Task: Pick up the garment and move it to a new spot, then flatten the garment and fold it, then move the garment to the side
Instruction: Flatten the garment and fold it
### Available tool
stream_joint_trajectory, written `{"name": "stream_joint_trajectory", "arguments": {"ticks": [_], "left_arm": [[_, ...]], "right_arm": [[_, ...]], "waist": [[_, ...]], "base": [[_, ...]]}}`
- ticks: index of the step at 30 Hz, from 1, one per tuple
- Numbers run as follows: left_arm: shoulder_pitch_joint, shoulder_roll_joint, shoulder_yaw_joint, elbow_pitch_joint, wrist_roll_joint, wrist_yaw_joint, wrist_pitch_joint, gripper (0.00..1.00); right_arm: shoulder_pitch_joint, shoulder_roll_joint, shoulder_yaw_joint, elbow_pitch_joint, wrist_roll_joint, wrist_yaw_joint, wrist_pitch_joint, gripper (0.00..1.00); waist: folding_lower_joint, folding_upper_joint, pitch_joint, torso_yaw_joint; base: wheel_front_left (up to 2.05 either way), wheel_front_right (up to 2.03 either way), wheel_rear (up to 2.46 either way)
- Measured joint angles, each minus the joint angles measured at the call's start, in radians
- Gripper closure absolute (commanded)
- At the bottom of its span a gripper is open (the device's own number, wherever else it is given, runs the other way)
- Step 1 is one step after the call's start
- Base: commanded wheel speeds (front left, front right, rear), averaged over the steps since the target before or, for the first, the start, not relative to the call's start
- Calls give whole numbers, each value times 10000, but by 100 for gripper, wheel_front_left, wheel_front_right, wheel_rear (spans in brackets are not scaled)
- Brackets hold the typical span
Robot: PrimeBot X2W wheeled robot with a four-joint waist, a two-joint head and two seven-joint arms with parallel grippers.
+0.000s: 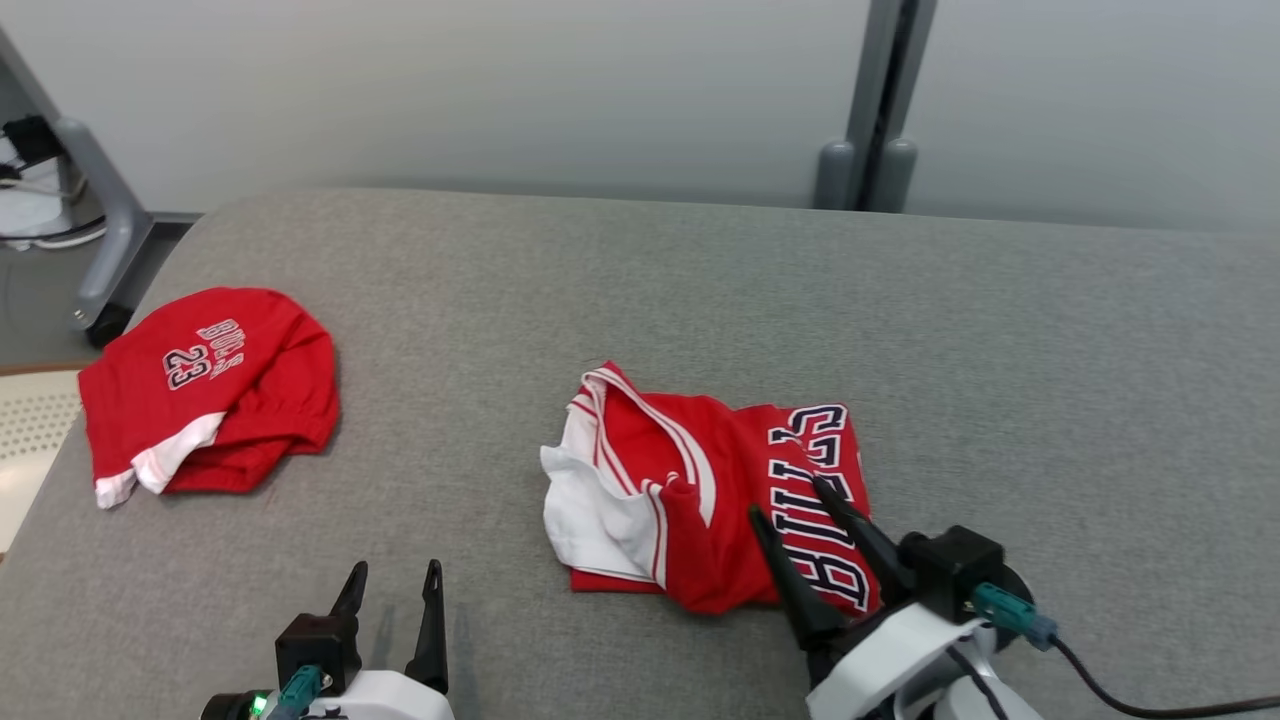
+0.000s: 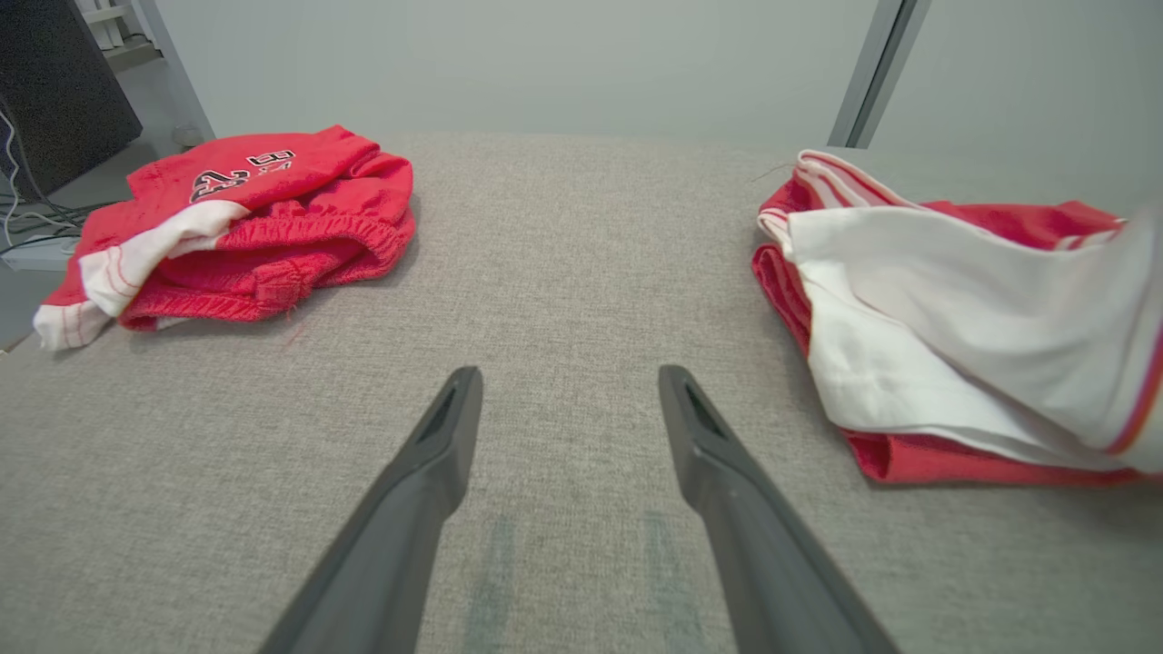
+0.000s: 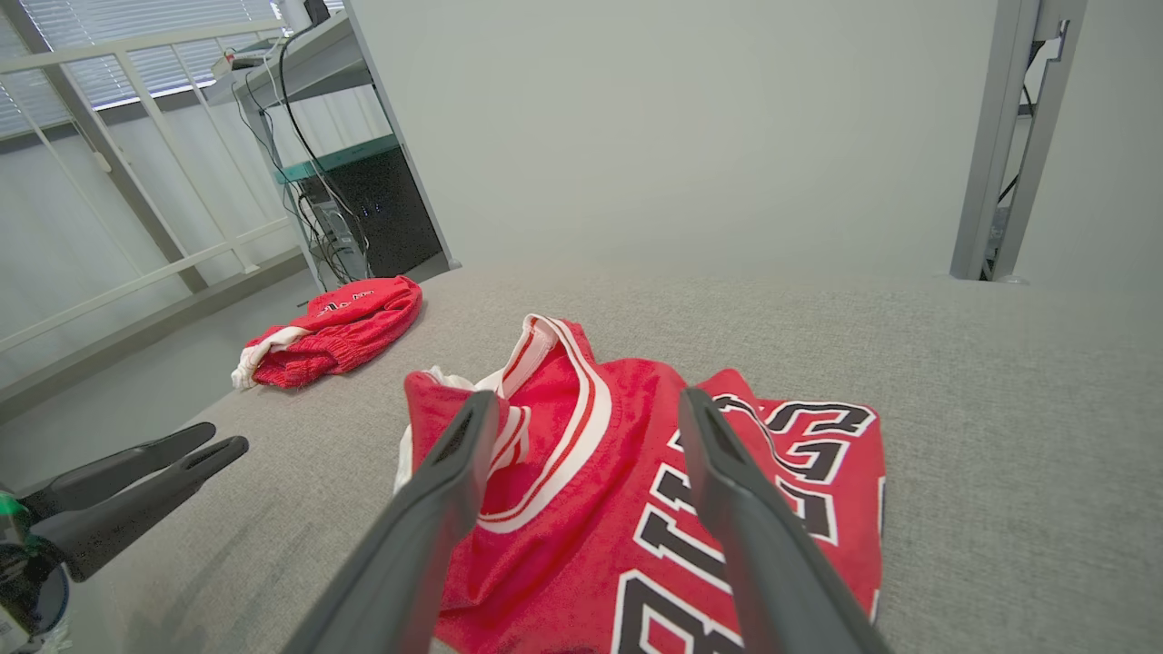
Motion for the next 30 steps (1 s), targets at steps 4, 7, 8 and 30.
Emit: {"name": "stream_joint_trajectory", "arguments": {"ticks": [4, 7, 8, 30], "left_arm": [[-84, 6, -71, -2, -40, -2, -2, 0], [-98, 2, -104, -8, -96, 8, 0, 0], [-105, 8, -107, -8, -100, 8, 0, 0], [-421, 4, -548, 81, -385, 27, 0, 0]], "right_arm": [[-416, 10, 905, 121, 353, 0, -2, 0], [-675, 6, 1346, 368, 516, 0, 0, 0], [-743, 6, 1467, 520, 571, 0, -2, 0], [-2934, -12, 5916, 2084, 3241, 0, 0, 0]], "waist": [[0, 0, 151, 366], [0, 0, 269, 610], [0, 0, 308, 683], [-1, 0, 733, 1342]], "base": [[0, 0, 0], [0, 0, 0], [0, 0, 0], [0, 0, 0]]}}
